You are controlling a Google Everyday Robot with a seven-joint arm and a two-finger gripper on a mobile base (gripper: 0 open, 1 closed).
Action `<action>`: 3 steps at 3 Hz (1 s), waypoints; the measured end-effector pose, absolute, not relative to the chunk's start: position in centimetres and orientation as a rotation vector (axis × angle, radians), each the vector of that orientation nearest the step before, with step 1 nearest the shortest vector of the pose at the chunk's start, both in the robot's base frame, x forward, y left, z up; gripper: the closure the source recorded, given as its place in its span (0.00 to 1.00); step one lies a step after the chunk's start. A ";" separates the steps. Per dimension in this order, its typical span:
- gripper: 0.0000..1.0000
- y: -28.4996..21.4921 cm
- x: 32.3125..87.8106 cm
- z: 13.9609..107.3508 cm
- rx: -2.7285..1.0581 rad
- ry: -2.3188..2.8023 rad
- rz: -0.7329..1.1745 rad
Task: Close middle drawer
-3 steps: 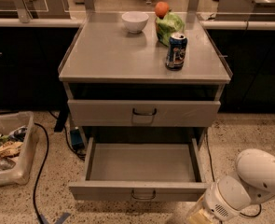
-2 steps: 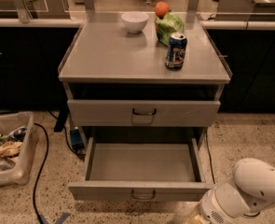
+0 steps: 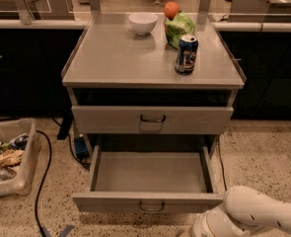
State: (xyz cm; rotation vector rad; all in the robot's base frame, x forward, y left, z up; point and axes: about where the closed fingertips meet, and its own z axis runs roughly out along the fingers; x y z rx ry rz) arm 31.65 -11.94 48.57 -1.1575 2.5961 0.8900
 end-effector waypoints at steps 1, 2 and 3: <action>1.00 -9.6 34.8 47.1 -1.139 2.537 0.822; 1.00 -9.6 34.8 47.1 -1.139 2.537 0.822; 1.00 -9.8 36.2 46.2 -1.065 2.537 0.822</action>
Offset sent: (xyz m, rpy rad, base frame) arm 0.0223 0.0207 -0.0124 0.0040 -0.0554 -0.0078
